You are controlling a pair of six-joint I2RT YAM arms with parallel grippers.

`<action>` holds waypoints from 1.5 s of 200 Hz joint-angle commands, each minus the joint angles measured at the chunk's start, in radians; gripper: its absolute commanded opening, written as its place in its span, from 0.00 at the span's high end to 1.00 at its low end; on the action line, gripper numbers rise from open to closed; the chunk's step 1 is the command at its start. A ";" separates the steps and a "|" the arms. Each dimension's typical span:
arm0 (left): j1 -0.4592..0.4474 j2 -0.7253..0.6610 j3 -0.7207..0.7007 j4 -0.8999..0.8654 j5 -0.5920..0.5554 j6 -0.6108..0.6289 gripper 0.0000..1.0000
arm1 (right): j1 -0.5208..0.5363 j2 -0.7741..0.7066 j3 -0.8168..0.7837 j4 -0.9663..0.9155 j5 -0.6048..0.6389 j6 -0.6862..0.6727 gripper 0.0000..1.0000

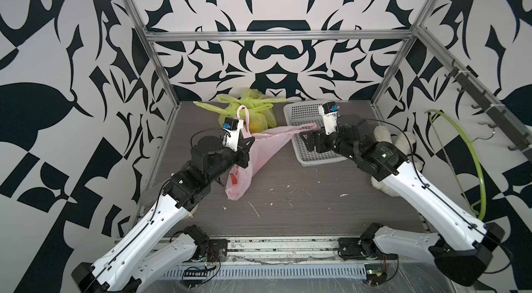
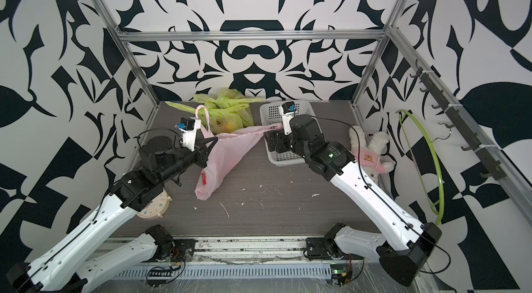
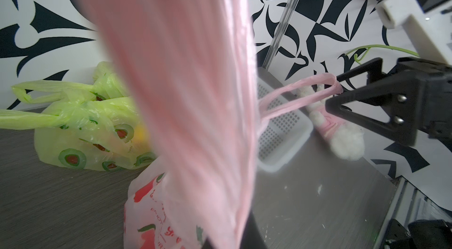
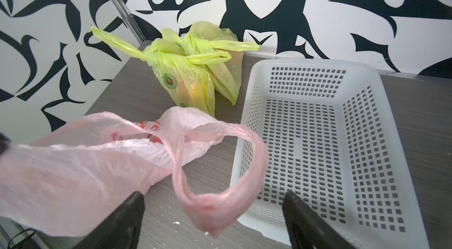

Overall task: Place the peach into a plastic bag & tie a knot
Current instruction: Cross the plastic bag at the center of the board.

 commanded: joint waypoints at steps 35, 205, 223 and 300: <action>-0.001 0.000 0.034 -0.025 0.021 0.005 0.99 | -0.068 0.070 0.033 0.148 -0.169 0.021 0.11; 0.109 0.168 0.310 -0.361 0.488 0.077 1.00 | 0.192 0.144 0.410 -0.091 -0.388 0.047 1.00; 0.134 0.203 0.355 -0.406 0.583 0.091 1.00 | 0.253 0.179 0.491 -0.173 -0.346 0.057 1.00; 0.150 0.336 0.327 -0.437 0.748 0.107 1.00 | 0.263 0.287 0.453 -0.056 -0.393 0.091 1.00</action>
